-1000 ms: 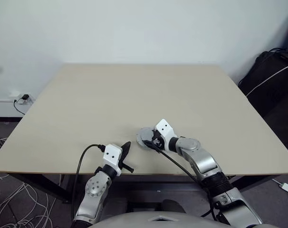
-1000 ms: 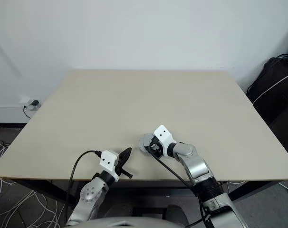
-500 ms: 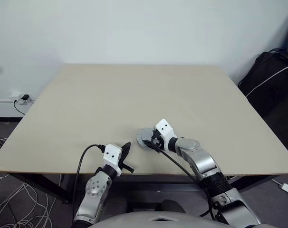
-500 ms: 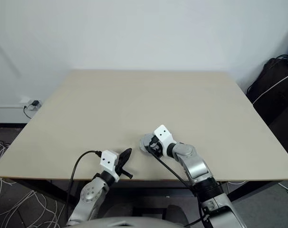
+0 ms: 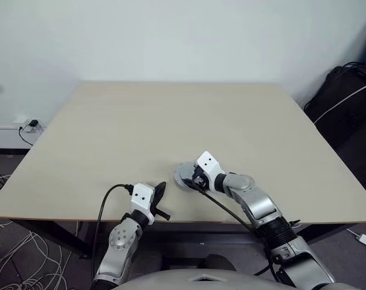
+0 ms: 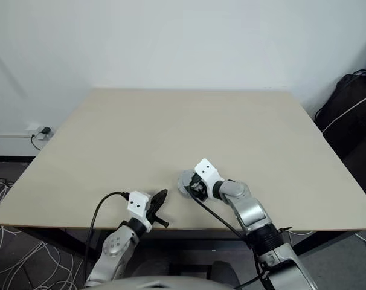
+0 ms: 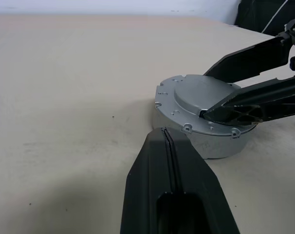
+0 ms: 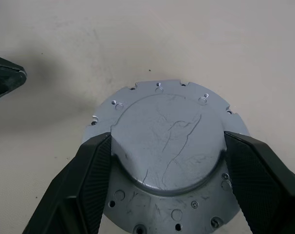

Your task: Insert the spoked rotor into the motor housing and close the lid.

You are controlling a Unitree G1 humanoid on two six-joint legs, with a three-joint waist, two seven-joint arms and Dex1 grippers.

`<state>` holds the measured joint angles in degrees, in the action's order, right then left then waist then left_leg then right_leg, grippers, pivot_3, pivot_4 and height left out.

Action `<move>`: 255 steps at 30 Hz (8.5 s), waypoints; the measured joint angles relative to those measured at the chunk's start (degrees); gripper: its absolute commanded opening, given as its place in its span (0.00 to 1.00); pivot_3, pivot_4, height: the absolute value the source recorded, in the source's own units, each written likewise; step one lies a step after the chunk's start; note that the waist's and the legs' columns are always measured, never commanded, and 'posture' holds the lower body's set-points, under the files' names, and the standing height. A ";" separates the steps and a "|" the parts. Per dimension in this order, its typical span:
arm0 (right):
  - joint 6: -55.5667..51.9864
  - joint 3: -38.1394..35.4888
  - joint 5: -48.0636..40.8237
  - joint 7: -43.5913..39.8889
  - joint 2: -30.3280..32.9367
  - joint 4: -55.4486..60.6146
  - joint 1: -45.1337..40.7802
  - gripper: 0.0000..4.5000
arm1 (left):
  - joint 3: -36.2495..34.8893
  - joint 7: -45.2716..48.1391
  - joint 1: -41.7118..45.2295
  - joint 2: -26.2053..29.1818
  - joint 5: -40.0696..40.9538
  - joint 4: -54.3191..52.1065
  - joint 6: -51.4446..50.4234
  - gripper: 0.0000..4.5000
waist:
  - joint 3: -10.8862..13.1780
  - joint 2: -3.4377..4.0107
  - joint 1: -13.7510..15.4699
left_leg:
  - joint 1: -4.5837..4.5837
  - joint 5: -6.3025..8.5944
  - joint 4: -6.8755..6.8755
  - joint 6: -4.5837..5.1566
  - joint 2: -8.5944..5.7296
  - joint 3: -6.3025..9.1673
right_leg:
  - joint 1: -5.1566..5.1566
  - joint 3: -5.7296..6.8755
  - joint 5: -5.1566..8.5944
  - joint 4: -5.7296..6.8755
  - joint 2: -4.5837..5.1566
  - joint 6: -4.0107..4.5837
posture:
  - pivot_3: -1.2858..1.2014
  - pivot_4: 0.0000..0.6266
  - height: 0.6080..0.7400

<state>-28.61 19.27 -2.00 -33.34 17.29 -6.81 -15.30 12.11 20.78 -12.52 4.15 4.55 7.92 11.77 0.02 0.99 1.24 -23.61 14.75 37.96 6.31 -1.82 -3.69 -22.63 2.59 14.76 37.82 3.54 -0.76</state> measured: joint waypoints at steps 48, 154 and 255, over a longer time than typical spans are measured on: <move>-7.76 0.59 -1.40 2.60 -0.02 3.72 -0.10 0.71 | -7.08 19.58 42.64 2.70 16.81 21.59 -52.87 0.00 | -0.27 -0.45 0.31 | -0.05 -0.01 -0.01 -0.01 -0.03 0.02 | 0.02 0.11 -0.03 -0.13 0.10 -0.05 | 0.52 0.00 1.00; -35.88 -38.63 -48.78 22.44 -22.23 -2.38 4.62 0.50 | -7.16 21.94 38.61 7.54 12.40 15.05 -55.03 0.00 | 0.26 -0.23 -2.91 | -0.06 -0.04 -0.56 -0.07 -0.05 0.02 | -0.31 0.03 0.00 -0.04 0.10 -0.01 | 0.52 0.00 1.00; -31.36 -27.15 -78.58 34.93 -16.22 18.55 15.44 0.55 | -16.11 -3.35 3.20 -8.00 76.30 -10.57 -48.85 0.49 | 0.96 -0.12 -1.76 | -1.03 -0.15 0.22 0.22 -0.06 -0.03 | -0.85 0.05 -0.12 -0.11 0.02 -0.22 | 0.52 0.00 1.00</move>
<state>-59.98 -7.88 -80.59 1.59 1.07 11.74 0.14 -4.00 17.43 -9.32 -3.85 80.86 -2.64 -37.08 0.98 0.86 -0.52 -24.63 14.60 38.18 6.52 -1.89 -3.72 -23.47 2.64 14.64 37.71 3.56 -0.98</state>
